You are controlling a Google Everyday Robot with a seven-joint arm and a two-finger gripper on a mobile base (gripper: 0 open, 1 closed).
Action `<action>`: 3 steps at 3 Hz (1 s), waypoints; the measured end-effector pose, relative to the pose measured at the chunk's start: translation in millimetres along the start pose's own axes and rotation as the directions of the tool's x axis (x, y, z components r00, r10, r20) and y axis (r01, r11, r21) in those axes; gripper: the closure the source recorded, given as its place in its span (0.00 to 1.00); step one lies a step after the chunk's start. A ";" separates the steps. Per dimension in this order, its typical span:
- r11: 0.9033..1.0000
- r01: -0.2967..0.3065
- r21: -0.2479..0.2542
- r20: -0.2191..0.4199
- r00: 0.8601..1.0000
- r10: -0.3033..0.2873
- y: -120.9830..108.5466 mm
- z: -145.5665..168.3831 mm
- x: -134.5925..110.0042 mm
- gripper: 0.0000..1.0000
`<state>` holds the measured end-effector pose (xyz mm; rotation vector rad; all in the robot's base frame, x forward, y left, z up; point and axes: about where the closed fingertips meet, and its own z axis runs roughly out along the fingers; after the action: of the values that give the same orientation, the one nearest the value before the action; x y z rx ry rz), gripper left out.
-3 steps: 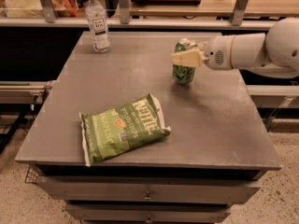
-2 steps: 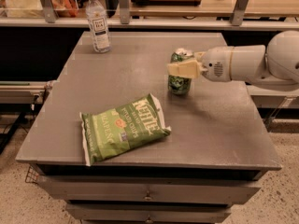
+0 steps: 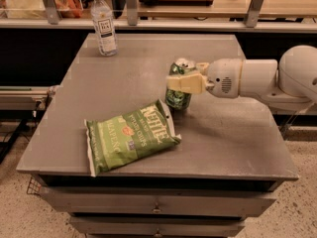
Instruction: Move green can near green jalapeno chip bag
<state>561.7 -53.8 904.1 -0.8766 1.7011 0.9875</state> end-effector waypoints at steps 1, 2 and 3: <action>0.998 0.008 -0.056 0.024 1.000 -0.007 15.7 4.3 5.2 0.58; 0.996 0.013 -0.092 0.039 0.999 -0.010 23.6 6.4 13.7 0.35; 0.993 0.021 -0.118 0.043 0.999 -0.016 26.7 7.2 18.4 0.12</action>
Offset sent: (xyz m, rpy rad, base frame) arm -0.0317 0.0131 -0.0180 0.0832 -0.0209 0.1096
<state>535.4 -38.3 890.9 -0.9410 1.6096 1.0956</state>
